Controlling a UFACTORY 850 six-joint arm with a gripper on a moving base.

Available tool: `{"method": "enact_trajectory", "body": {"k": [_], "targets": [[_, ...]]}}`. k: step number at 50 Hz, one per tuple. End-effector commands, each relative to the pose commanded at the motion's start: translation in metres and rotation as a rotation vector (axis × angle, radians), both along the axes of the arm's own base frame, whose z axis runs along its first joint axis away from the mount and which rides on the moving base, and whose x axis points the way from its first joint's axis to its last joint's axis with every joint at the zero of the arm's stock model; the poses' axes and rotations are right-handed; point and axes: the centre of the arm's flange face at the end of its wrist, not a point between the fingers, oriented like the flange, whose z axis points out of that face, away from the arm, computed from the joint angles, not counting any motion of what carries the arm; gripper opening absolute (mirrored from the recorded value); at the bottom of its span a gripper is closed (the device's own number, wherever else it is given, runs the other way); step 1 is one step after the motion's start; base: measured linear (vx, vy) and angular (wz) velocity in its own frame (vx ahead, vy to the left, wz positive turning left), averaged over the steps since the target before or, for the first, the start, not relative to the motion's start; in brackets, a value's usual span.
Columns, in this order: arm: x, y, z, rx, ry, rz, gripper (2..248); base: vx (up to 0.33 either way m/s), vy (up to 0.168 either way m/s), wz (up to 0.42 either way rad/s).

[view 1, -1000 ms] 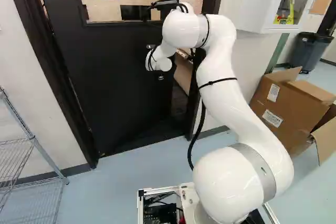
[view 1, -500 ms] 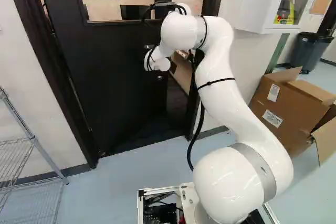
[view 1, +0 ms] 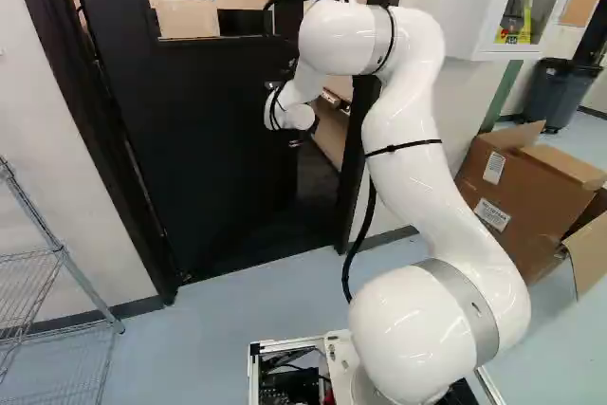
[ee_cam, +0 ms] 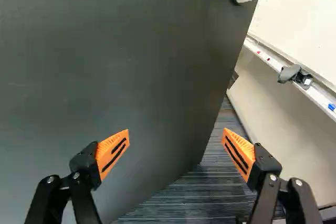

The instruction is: Open the door and move inside

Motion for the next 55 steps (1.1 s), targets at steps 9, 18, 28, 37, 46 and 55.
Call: {"method": "enact_trajectory", "body": {"k": [9,18,28,37,46,55], "targets": [[-0.017,-0.004,0.005,0.0,-0.004,-0.002,247,0.0,0.0,0.0],[-0.033,-0.008,0.011,0.003,-0.021,-0.004,247,0.0,0.0,0.0],[-0.052,-0.013,0.017,0.007,-0.043,-0.006,247,0.0,0.0,0.0],[-0.069,-0.017,0.021,0.006,-0.04,-0.007,247,0.0,0.0,0.0],[-0.087,-0.021,0.023,0.004,-0.029,-0.009,247,0.0,0.0,0.0],[-0.105,-0.026,0.026,0.002,-0.017,-0.012,247,0.0,0.0,0.0]]}}
